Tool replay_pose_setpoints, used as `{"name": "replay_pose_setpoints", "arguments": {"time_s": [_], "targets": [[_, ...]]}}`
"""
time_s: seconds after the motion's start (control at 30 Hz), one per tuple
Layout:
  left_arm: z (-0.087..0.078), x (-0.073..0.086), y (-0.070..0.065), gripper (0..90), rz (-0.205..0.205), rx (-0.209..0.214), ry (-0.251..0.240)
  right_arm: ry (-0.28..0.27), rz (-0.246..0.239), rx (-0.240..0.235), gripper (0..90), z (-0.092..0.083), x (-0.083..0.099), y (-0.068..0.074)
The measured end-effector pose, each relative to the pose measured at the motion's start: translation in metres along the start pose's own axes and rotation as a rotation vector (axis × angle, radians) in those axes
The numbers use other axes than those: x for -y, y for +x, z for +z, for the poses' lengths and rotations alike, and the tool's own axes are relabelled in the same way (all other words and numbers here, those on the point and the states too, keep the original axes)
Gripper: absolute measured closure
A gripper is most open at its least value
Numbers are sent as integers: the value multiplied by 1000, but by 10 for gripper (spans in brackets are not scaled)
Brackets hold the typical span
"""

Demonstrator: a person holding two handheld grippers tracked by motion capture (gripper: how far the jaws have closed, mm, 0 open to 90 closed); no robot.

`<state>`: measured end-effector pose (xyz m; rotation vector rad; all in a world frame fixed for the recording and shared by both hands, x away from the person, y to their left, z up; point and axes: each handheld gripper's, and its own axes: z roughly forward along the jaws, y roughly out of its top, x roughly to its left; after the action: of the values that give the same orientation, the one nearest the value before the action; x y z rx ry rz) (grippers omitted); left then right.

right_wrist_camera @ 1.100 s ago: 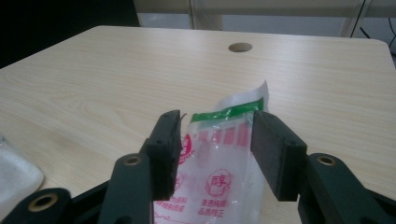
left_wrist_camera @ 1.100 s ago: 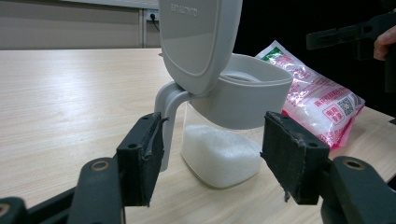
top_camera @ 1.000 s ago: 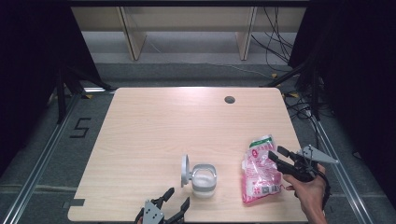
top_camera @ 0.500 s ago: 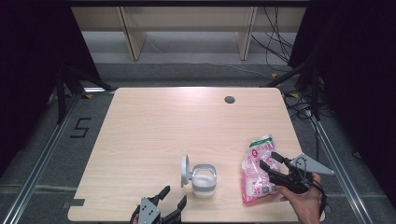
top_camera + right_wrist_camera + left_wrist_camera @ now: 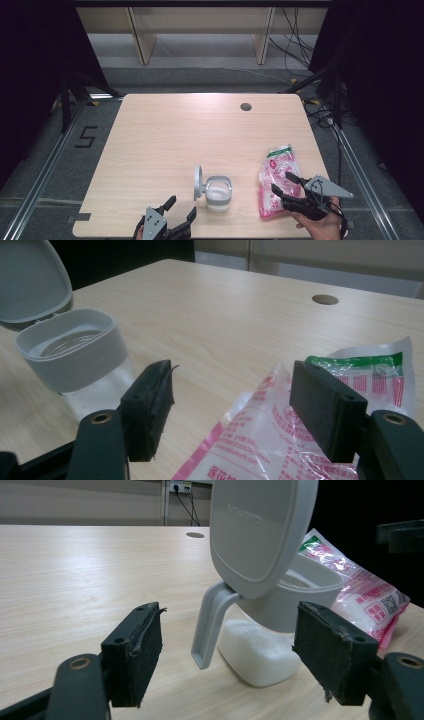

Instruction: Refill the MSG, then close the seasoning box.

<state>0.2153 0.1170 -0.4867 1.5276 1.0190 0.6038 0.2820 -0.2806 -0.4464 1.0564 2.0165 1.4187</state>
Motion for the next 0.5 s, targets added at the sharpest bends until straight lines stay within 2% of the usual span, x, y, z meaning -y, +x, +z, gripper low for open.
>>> {"name": "replay_pose_setpoints", "arguments": {"time_s": [0.07,0.1,0.13,0.17,0.2,0.27,0.33,0.37,0.4,0.43,0.47,0.5], "targets": [[1,-2,1,265,10,3,-10,12,-1,0,345,-2,0,4],[0,-3,0,267,-1,-8,5,8,4,-9,345,-2,0,6],[0,-3,1,270,-3,-6,0,2,-20,-17,345,-2,0,6],[0,-4,1,271,-4,-9,1,17,-11,-11,345,-4,0,8],[0,-4,1,271,0,-6,-4,12,-27,-9,345,-4,1,9],[1,-6,1,277,-2,-6,-1,14,6,-13,345,-5,2,13],[2,-7,2,298,2,3,-14,17,-29,-14,345,-5,3,10],[1,-8,2,308,5,-2,-8,22,7,-22,345,-6,4,13],[1,-9,4,326,22,0,-8,15,-17,-18,345,-6,4,11],[1,-9,3,363,7,7,-22,29,18,-18,345,-8,5,14],[1,-9,3,404,-7,2,-18,12,-9,-20,345,-8,5,13],[0,-11,6,453,22,8,-27,12,-25,-23,347,-8,6,12]]}}
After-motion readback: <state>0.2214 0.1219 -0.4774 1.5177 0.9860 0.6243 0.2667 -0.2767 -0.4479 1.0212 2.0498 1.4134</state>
